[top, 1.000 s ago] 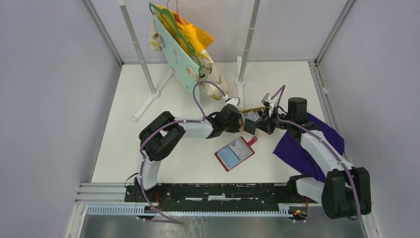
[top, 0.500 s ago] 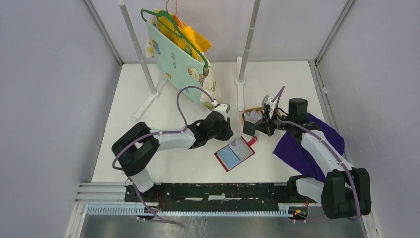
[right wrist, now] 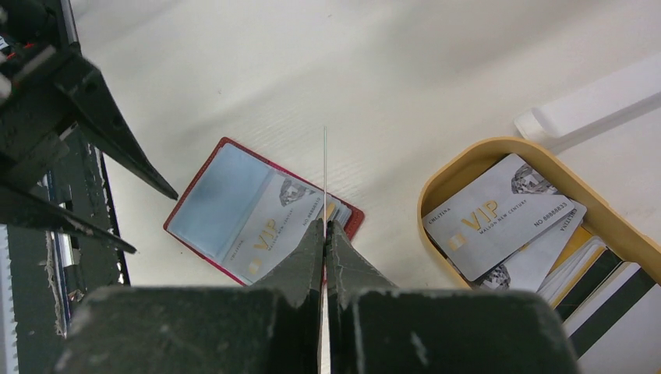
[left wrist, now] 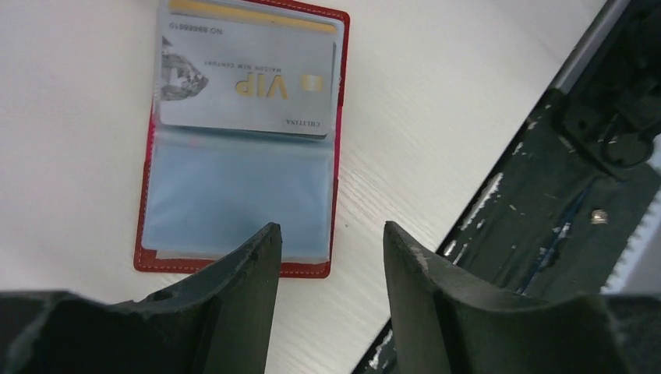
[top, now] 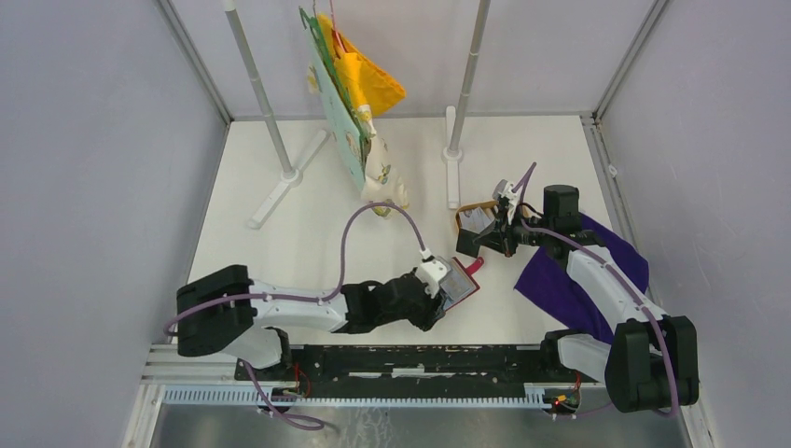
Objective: Put the credit cards into the card holder
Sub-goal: Move the card holder to the center of the board.
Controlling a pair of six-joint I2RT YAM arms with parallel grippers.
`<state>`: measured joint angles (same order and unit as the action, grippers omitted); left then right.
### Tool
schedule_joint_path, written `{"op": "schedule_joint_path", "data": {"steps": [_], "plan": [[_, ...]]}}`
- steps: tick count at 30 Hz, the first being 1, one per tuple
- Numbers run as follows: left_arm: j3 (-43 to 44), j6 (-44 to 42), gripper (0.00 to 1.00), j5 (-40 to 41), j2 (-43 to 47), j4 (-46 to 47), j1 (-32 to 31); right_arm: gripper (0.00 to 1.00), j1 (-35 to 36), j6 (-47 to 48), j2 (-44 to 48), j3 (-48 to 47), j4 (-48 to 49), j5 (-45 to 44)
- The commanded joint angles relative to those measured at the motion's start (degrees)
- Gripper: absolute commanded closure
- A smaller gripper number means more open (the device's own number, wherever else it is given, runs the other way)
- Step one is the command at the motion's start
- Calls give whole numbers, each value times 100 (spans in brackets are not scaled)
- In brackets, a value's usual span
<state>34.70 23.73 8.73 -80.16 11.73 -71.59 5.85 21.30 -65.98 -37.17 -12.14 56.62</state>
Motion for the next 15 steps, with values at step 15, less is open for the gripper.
{"op": "schedule_joint_path", "data": {"steps": [15], "plan": [[1532,-1327,39,2779,-2023,-1145,-967,100,-15,4,-23,-139,151,182]]}}
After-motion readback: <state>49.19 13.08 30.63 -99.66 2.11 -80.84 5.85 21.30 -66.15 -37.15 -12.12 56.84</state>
